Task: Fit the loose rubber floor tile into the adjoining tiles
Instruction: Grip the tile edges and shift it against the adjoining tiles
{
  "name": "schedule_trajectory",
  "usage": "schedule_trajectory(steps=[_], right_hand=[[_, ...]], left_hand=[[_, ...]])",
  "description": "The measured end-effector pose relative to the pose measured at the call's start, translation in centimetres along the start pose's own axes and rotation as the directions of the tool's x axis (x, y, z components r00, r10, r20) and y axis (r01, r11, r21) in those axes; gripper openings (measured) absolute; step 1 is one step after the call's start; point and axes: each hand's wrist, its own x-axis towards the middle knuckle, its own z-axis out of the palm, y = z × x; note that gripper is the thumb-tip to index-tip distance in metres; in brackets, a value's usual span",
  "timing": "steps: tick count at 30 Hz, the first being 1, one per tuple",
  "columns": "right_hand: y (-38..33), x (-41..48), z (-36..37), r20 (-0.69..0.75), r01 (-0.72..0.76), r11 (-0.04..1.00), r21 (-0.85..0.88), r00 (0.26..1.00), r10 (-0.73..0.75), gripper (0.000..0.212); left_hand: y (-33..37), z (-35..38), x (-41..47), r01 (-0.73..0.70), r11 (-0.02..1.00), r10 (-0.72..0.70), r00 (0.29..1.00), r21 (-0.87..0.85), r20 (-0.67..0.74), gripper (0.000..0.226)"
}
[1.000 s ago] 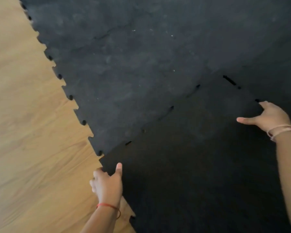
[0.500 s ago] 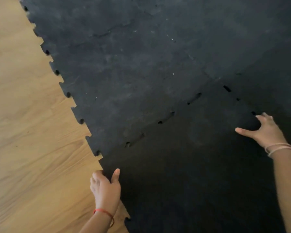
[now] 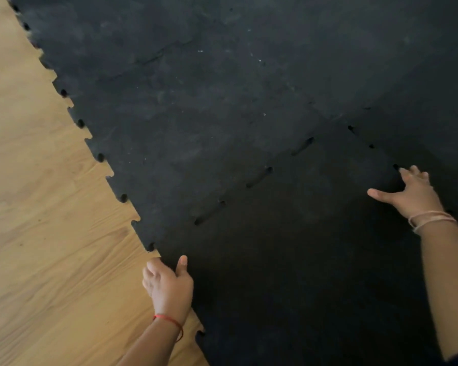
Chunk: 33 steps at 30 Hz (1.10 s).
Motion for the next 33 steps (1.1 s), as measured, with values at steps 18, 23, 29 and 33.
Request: schedule_trajectory(steps=[18, 23, 29, 33], right_hand=[[-0.3, -1.0, 0.8, -0.363, -0.038, 0.999, -0.024, 0.932, 0.027, 0.067], [-3.4, -2.7, 0.9, -0.448, -0.027, 0.999, -0.037, 0.894, 0.008, 0.071], [-12.9, -6.5, 5.9, -0.190, 0.523, 0.841, -0.138, 0.820, -0.541, 0.079], [-17.2, -8.0, 8.8, -0.052, 0.630, 0.769, -0.109, 0.769, -0.637, 0.074]], left_hand=[[1.4, 0.4, -0.7, 0.049, 0.998, -0.050, 0.998, -0.029, -0.025, 0.080], [0.6, 0.4, -0.7, -0.021, 1.000, 0.020, 0.999, 0.016, 0.050, 0.087], [-0.2, -0.6, -0.8, 0.008, 0.994, -0.004, 0.999, -0.107, 0.043, 0.063], [-0.3, -0.2, -1.5, 0.020, 0.998, -0.017, 0.998, -0.060, 0.055, 0.057]])
